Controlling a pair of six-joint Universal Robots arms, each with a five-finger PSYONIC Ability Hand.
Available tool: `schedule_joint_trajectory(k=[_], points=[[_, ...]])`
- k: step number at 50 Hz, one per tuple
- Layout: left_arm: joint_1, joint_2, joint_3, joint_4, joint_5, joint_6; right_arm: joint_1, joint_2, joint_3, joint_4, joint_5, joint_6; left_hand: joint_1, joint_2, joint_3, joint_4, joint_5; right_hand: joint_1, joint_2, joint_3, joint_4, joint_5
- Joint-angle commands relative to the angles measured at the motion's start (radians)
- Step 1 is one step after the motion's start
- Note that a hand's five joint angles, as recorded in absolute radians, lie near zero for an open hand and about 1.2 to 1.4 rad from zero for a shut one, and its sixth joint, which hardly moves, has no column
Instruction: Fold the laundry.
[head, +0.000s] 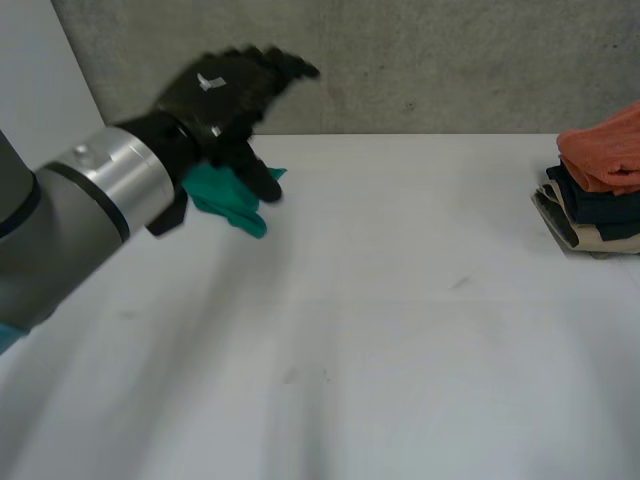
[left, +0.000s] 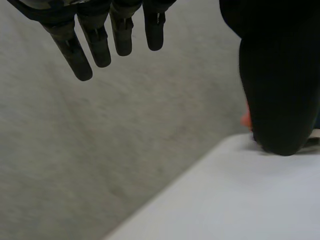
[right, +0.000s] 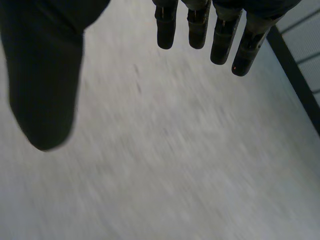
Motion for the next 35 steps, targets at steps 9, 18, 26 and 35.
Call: schedule_joint_trajectory(k=[9,18,26,35], points=[[0.296,-0.350,0.149,0.247,-0.014,0.125,0.724,-0.174,0.562,0.229,-0.002,-0.017,0.010,0.001,-0.004,0.001,-0.016,-0.030,-0.050,-0.042,-0.069,-0.065],[0.341,-0.712,0.387,0.247,0.057,0.354,0.791,-0.112,0.697,0.406,0.018,-0.206,0.025,0.016,0.011,0.016,-0.002,-0.030,-0.050,-0.042,-0.069,-0.065],[0.341,-0.916,0.552,0.253,0.166,0.377,0.777,-0.112,0.790,0.431,0.032,-0.329,0.098,0.089,0.084,0.089,0.072,-0.030,-0.050,-0.042,-0.069,-0.065],[0.327,-1.071,0.731,0.261,0.195,0.378,0.774,-0.138,0.866,0.431,0.067,-0.327,0.236,0.227,0.222,0.227,0.210,-0.030,-0.050,-0.042,-0.069,-0.065]])
